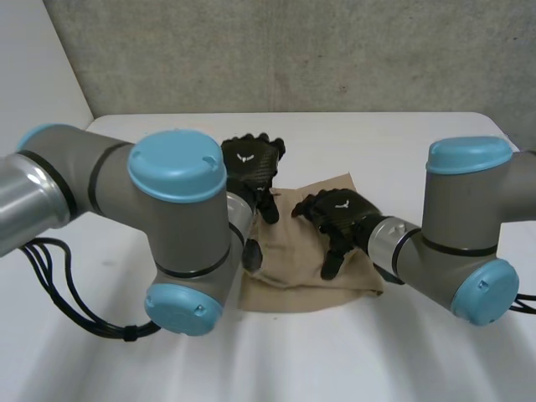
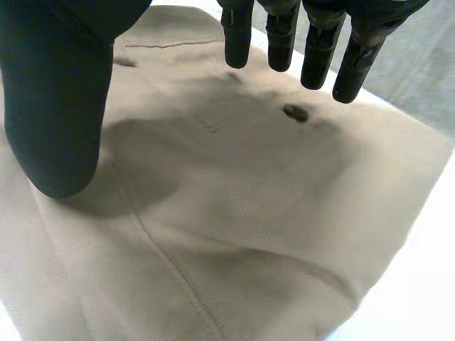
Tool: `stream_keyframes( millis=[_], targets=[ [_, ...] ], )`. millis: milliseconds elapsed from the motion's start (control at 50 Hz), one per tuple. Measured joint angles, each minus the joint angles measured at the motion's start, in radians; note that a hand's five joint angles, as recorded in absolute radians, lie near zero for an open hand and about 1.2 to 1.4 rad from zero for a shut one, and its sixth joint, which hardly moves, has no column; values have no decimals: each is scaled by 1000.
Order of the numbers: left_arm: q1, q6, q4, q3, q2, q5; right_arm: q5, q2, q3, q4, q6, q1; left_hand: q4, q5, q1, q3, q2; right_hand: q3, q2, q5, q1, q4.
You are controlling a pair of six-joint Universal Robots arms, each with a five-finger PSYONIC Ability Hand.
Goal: Fold the shorts.
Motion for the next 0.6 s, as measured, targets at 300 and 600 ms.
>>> stream_keyframes(
  millis=[300,600],
  targets=[
    [-20,-51,-6,-5,-101,5,216,-64,-62,61,22,-37,0,0,0,0,-3,0,0,0,0,0],
    [-16,83,-41,-8,-184,-31,158,53,-73,52,8,-41,0,0,0,0,-3,0,0,0,0,0]
  ],
)
